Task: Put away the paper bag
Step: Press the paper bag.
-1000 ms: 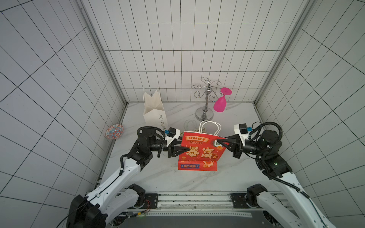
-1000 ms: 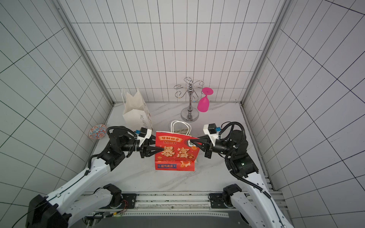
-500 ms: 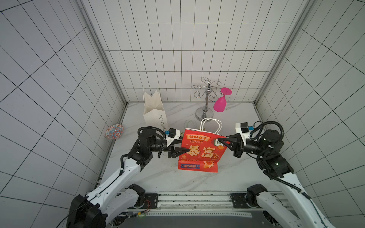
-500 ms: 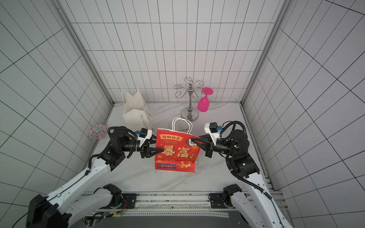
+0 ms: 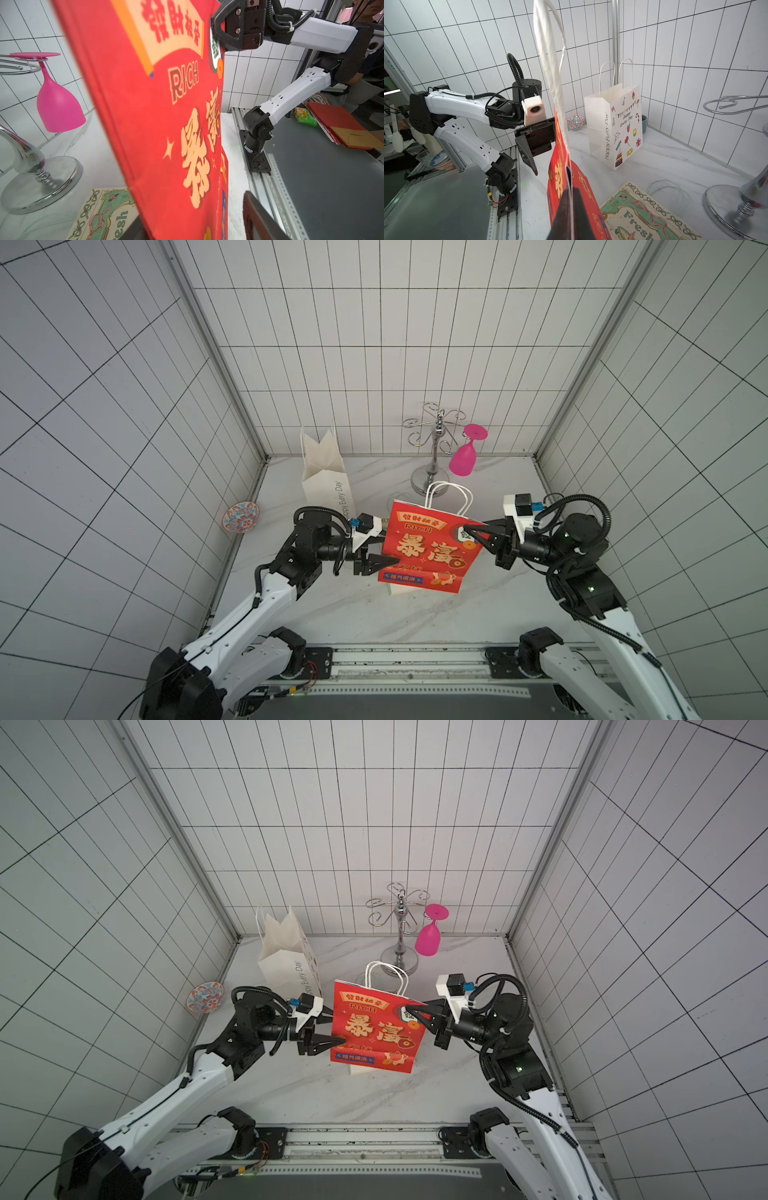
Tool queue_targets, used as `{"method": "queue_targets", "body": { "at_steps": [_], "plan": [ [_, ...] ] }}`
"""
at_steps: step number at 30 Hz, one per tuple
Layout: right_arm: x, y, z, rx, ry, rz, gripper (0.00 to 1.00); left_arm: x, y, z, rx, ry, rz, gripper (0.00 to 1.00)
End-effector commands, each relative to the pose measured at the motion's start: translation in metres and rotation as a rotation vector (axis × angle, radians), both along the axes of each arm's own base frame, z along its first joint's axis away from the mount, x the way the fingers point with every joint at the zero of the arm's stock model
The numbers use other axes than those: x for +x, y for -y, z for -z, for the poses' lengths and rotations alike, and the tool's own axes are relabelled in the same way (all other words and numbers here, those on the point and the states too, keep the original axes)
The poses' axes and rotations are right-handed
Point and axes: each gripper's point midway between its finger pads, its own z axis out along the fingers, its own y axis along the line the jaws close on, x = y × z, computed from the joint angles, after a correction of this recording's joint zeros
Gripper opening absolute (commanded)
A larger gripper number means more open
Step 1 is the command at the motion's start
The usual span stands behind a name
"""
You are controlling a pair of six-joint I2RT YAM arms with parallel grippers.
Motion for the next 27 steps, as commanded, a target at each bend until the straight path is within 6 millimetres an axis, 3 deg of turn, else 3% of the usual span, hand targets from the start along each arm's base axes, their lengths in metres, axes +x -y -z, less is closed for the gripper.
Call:
{"method": "queue_targets", "body": {
  "at_steps": [1,2,3,8,9,10,11,13,18,20,23,24,27],
  "plan": [
    [-0.015,0.006,-0.048,0.047,0.139,0.008,0.0,-0.005,0.0,0.008,0.021,0.008,0.024,0.4],
    [-0.016,0.007,-0.049,0.048,0.141,0.009,0.0,-0.006,0.0,0.009,0.025,0.01,0.027,0.16],
    [-0.016,0.007,-0.05,0.049,0.142,0.008,0.0,-0.004,0.0,0.009,0.029,0.014,0.02,0.0],
    [-0.019,0.007,-0.051,0.051,0.145,0.0,0.0,-0.003,-0.001,0.009,0.035,0.025,0.013,0.0],
    [-0.02,0.007,-0.051,0.052,0.144,-0.004,0.0,-0.001,-0.001,0.011,0.038,0.023,-0.005,0.33],
    [-0.022,0.006,-0.051,0.054,0.143,-0.015,0.0,0.002,-0.001,0.012,0.04,0.026,-0.022,0.59],
    [-0.024,0.005,-0.052,0.059,0.142,-0.028,0.0,0.004,-0.001,0.013,0.04,0.032,-0.034,0.72],
    [-0.028,0.004,-0.053,0.063,0.139,-0.057,0.0,0.007,-0.001,0.013,0.039,0.035,-0.045,0.78],
    [-0.04,-0.001,-0.049,0.05,0.125,-0.139,0.0,0.009,0.001,0.012,0.038,0.041,-0.035,0.78],
    [-0.047,-0.002,-0.048,0.046,0.124,-0.176,0.0,0.006,0.002,0.01,0.032,0.046,-0.012,0.66],
    [-0.05,-0.001,-0.05,0.053,0.132,-0.184,0.0,0.004,0.003,0.009,0.028,0.049,0.004,0.11],
    [-0.05,-0.001,-0.05,0.053,0.132,-0.182,0.0,0.004,0.002,0.01,0.032,0.054,0.002,0.0],
    [-0.049,-0.001,-0.051,0.049,0.138,-0.17,0.0,-0.001,0.002,0.009,0.031,0.057,0.021,0.0]
  ]
}}
